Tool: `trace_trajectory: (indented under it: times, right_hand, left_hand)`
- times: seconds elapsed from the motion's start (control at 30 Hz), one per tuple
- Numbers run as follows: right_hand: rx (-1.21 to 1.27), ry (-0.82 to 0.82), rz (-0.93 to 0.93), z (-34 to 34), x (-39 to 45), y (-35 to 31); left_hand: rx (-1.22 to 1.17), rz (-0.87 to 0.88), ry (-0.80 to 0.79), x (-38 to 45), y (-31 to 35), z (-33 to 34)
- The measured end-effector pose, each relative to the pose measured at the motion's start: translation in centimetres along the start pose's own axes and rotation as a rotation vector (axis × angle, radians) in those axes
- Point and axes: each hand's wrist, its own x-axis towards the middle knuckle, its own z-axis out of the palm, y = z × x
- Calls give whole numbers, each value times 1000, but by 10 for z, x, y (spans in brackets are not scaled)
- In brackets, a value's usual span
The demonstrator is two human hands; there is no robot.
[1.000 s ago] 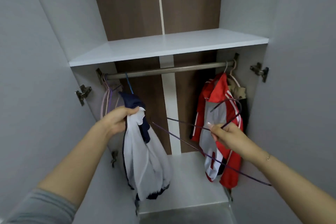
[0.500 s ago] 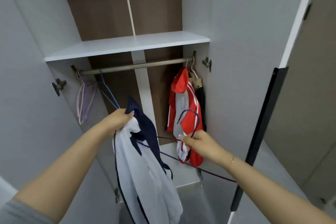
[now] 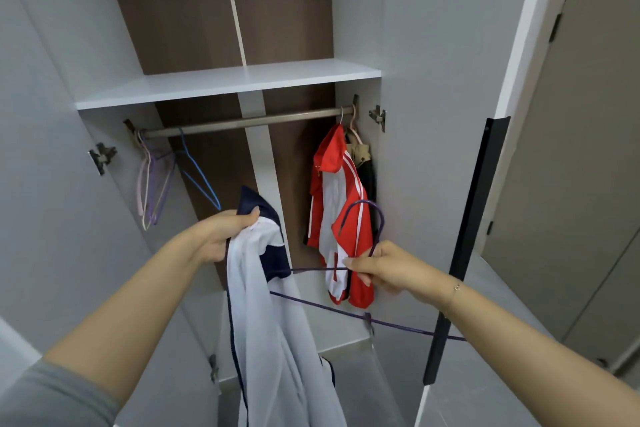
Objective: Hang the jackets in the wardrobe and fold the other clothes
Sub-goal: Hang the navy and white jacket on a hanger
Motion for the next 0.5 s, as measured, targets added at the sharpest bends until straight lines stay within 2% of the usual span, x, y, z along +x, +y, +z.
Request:
trace_trajectory:
  times: [0.13, 0.23, 0.3, 0.37, 0.43, 0.5]
  right_hand:
    - [65, 129, 103, 26, 15, 14]
    - [239, 271, 161, 44, 32, 21]
    - [412, 370, 135, 46, 39, 19]
    - [482, 485, -2, 42, 41, 15]
    - [437, 559, -199, 36, 39, 7]
    - [441, 553, -320, 31, 36, -2]
  left_hand:
    - [-65, 96, -208, -26, 24, 20]
    - [-61, 169, -325, -45, 39, 29]
    - [-32, 169, -378, -54, 42, 26]
    - [82, 124, -431, -58, 35, 18]
    - [255, 52, -369, -57, 26, 14]
    - [462, 72, -119, -54, 16, 14]
